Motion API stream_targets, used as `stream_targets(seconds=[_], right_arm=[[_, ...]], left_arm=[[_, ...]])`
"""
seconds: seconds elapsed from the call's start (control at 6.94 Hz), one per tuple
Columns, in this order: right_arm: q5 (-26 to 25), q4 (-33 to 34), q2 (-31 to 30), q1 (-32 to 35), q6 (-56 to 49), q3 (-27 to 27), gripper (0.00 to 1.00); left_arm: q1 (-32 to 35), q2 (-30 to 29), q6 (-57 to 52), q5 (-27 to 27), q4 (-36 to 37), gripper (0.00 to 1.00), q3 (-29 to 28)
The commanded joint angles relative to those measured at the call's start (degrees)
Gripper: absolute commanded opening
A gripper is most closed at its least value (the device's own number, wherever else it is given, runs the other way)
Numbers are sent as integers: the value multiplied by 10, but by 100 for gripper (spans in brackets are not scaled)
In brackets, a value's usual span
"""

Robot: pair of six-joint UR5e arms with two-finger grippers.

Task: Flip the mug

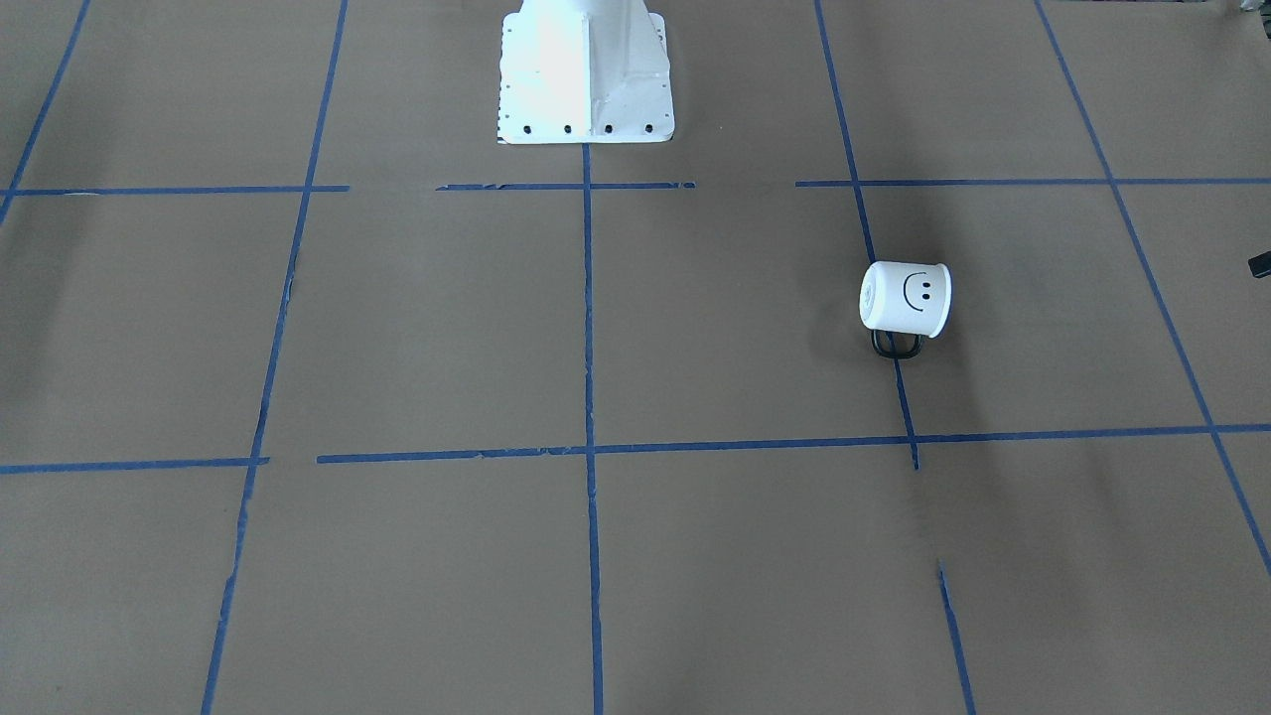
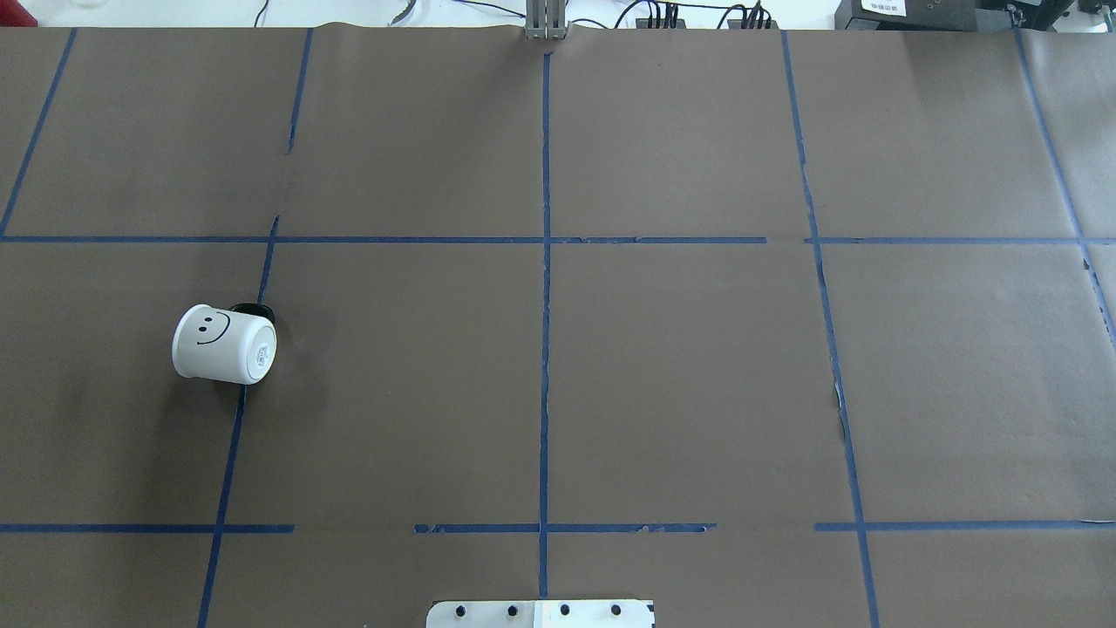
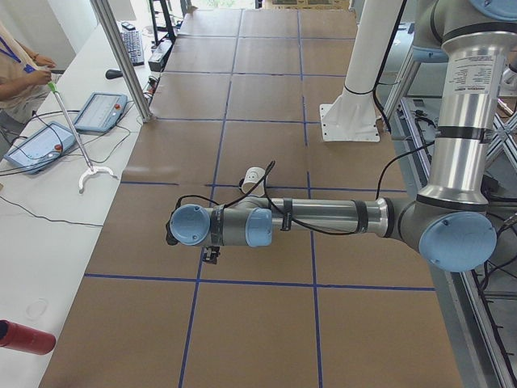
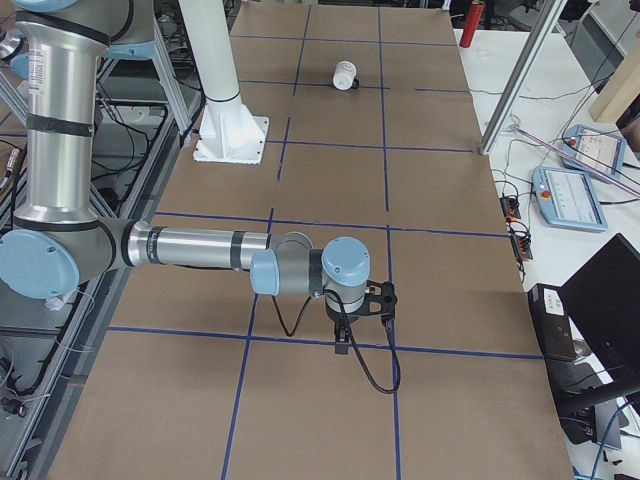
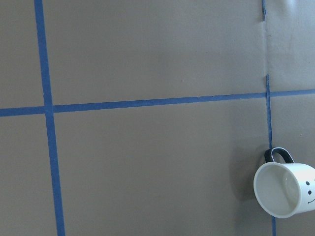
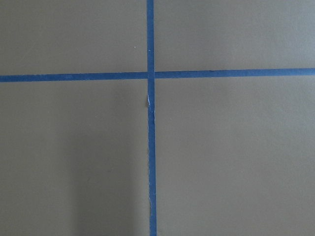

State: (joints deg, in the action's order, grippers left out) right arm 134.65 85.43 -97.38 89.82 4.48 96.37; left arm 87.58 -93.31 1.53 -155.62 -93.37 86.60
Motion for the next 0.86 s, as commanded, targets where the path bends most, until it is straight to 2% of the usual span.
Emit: stream_targets(seconds=[0.0,0.14,0.29,0.58,0.72], right_arm=[[0,0,0,0,1,0,100],[0,0,0,0,1,0,100],[0,0,0,0,1,0,100],[0,0,0,0,1,0,100],[0,0,0,0,0,0,100]], left_arm=[[-45,51,270,144,-259,100,4],[-77,98,402,152,-437,100,-9],[-90,103,487,151,-534,100,-28],[-148,104,583,148,-638,100,-28],[-194,103,712,178,-731,100,-29]])
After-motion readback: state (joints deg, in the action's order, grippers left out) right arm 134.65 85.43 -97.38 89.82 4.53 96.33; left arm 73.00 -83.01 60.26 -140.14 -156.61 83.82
